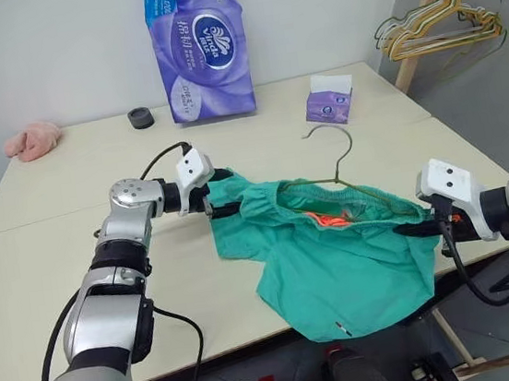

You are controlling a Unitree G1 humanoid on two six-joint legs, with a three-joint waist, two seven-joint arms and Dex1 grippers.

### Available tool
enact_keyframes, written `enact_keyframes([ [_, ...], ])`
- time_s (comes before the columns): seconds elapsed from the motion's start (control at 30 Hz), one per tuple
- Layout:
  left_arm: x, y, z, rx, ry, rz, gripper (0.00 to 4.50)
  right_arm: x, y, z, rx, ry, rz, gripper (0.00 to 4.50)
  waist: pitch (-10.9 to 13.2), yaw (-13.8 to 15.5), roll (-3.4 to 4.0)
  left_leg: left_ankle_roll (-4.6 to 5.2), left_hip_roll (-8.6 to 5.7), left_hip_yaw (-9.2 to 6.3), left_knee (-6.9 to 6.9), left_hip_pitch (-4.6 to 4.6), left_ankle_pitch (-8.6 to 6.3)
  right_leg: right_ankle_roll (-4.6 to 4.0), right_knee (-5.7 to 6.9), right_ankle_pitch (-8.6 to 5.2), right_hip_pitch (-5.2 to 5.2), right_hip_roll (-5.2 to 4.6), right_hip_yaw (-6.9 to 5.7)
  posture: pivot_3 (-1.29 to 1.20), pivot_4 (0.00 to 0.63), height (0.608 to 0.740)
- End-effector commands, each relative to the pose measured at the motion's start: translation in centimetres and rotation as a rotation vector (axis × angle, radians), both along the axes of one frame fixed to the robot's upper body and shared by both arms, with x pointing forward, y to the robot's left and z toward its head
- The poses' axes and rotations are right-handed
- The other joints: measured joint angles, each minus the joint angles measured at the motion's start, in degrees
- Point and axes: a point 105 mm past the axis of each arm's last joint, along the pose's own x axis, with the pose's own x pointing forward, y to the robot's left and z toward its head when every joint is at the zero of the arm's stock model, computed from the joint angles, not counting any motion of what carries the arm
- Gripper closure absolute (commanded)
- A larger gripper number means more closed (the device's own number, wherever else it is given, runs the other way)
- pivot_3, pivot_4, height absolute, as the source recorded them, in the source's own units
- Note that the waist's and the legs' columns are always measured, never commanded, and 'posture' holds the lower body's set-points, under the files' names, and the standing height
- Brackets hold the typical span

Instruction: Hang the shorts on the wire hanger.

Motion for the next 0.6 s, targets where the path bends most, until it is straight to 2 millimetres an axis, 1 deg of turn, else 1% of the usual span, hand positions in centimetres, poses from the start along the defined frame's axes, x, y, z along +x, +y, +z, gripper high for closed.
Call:
enact_keyframes([
  [0.03,-1.1,-1.3,0.6,0.024,-0.001,-0.116,0.01,0.1,0.4,0.9,-0.033,-0.066,0.038,4.50,0.00,0.01,0.00,0.00,0.00,0.01,0.00,0.00,0.00,0.01,0.00,0.00,0.00,0.01,0.00,-0.25,0.067,0.740],
  [0.17,-0.9,-1.7,1.0,0.014,-0.005,-0.111,0.01,0.0,0.2,0.8,-0.039,-0.065,0.035,4.50,0.00,-0.03,0.00,0.00,0.00,0.01,0.00,0.00,0.00,0.01,0.00,0.00,0.00,0.02,0.01,-0.27,0.068,0.740],
  [0.23,-0.3,-1.5,1.4,0.005,-0.026,-0.071,0.01,-0.1,-0.1,0.8,0.002,-0.036,0.002,4.50,0.00,-0.04,0.00,0.00,0.00,0.01,0.00,0.00,0.00,0.01,0.00,-0.01,0.00,0.02,0.01,-0.27,0.068,0.740],
  [0.33,1.4,-0.8,3.4,-0.042,-0.089,0.031,0.01,-0.9,-0.9,1.3,0.091,0.029,-0.076,4.50,0.02,0.14,-0.03,0.00,0.00,-0.02,0.02,-0.02,0.00,0.01,0.00,-0.01,0.01,0.02,0.00,-0.29,0.072,0.740],
  [0.43,1.6,-0.7,4.7,-0.083,-0.096,0.033,0.01,-1.7,-1.4,1.6,0.156,0.082,-0.132,4.50,0.03,0.00,-0.05,0.01,-0.03,-0.01,0.05,-0.07,0.00,0.01,-0.01,0.00,0.00,0.10,-0.01,-0.30,0.076,0.740],
  [0.5,1.3,-1.3,5.8,-0.133,-0.076,0.002,0.01,-2.2,-2.2,1.8,0.233,0.135,-0.215,4.50,0.03,-0.04,-0.05,0.03,-0.03,-0.02,0.05,-0.07,-0.02,0.02,-0.02,-0.01,0.01,0.11,-0.01,-0.32,0.082,0.740],
  [0.53,0.8,-2.1,6.4,-0.173,-0.046,-0.037,0.01,-2.5,-2.9,1.8,0.278,0.167,-0.274,4.50,0.04,-0.07,-0.05,0.03,-0.03,-0.02,0.05,-0.06,-0.02,0.02,-0.02,-0.01,0.01,0.11,0.00,-0.33,0.088,0.740],
  [0.6,-0.6,-3.8,7.0,-0.217,0.003,-0.136,0.01,-3.1,-4.2,1.7,0.335,0.198,-0.379,4.50,0.04,-0.02,-0.05,0.04,-0.03,-0.04,0.05,-0.08,-0.02,0.04,-0.01,-0.02,0.02,0.13,-0.02,-0.34,0.095,0.740],
])
